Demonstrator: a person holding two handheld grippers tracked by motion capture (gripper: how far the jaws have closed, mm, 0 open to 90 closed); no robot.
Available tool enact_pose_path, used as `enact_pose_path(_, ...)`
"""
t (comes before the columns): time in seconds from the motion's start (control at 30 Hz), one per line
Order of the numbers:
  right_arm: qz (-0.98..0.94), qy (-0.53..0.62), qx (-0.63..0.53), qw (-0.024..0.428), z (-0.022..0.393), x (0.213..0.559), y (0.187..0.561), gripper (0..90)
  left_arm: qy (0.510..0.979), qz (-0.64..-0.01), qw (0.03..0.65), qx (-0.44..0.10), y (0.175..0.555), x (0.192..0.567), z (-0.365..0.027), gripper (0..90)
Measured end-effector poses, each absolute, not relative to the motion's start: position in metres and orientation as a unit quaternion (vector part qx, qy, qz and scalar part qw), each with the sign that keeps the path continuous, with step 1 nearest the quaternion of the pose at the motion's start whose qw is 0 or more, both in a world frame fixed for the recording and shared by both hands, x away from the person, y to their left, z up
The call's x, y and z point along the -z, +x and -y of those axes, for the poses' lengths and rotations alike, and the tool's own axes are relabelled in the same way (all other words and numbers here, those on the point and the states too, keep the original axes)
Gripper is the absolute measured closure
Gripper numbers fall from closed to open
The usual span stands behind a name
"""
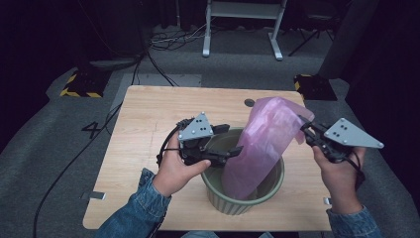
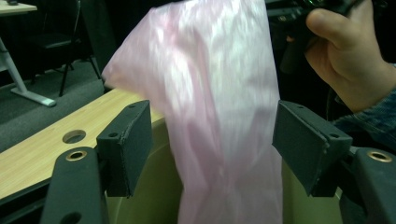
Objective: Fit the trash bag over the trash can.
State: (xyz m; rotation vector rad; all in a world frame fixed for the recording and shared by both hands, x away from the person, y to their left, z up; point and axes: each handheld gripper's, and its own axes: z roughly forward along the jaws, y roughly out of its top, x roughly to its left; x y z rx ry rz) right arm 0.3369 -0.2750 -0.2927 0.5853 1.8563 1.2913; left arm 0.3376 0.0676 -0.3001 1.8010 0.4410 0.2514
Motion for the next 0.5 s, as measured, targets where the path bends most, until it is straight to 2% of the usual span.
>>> enact_pose_path(0.5, -0.770, 0.139, -0.523, 0.338, 0.217, 0.301, 0.307, 86.8, 0.773, -0.181, 0.596, -0.122, 0.338, 0.292, -0.064, 26.7)
